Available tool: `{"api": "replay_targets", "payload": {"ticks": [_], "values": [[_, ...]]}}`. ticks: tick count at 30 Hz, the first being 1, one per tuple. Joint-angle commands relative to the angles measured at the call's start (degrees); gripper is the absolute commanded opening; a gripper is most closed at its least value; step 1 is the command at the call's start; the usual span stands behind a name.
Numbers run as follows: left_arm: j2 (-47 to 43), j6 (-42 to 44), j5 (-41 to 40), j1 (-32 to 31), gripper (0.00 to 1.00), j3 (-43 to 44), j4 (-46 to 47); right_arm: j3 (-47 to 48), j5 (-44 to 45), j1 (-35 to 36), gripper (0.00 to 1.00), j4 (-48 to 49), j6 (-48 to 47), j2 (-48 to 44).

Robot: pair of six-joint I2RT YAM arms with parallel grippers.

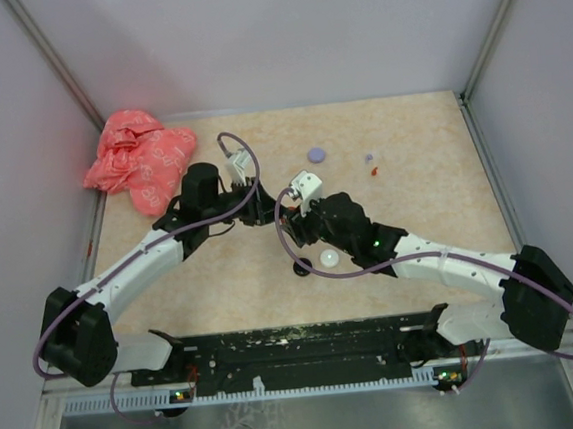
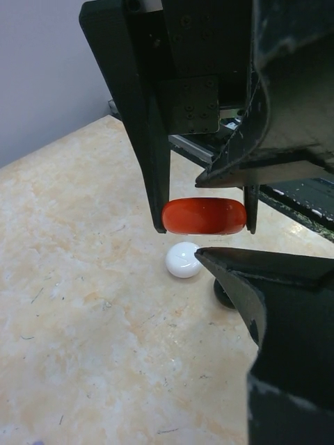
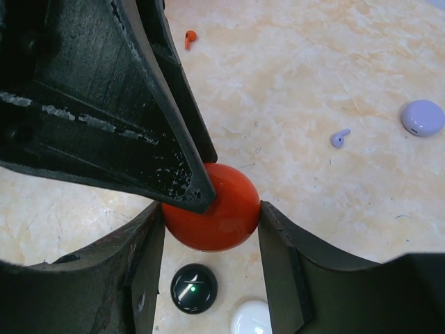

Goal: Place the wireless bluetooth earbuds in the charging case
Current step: Pick up the charging case at the center of the board.

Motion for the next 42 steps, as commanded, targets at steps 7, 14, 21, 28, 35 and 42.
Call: {"api": "replay_targets", "payload": {"ticks": [7,14,21,28,35,42], "values": [[0.44,2.52,0.87,0.14,0.40,0.97,-1.53,2.31,0.24,1.01,0.45,4.18,-0.56,0.31],[-0.33,5.91,1.31,0.14,0.14,1.98,-2.97,2.26,-0.75,1.13,0.50,4.21,-0.02,-0.12],[-4.06,13.29,-2.21,0.33,0.07,3.45,-6.34,2.54,-3.16,0.65,0.68,1.10,0.99,-3.58],[-7.90,21.18,-5.09,0.54,0.05,4.58,-9.61,-1.00,-19.13,-7.92,0.69,2.71,5.14,-10.34],[-11.33,29.56,-0.23,0.65,0.04,6.79,-11.72,-6.39,-39.70,-16.71,0.77,14.78,9.94,-11.66],[-11.93,36.56,8.15,0.63,0.06,9.48,-15.25,-5.25,-48.28,-16.88,0.76,16.69,4.21,-8.80]]}}
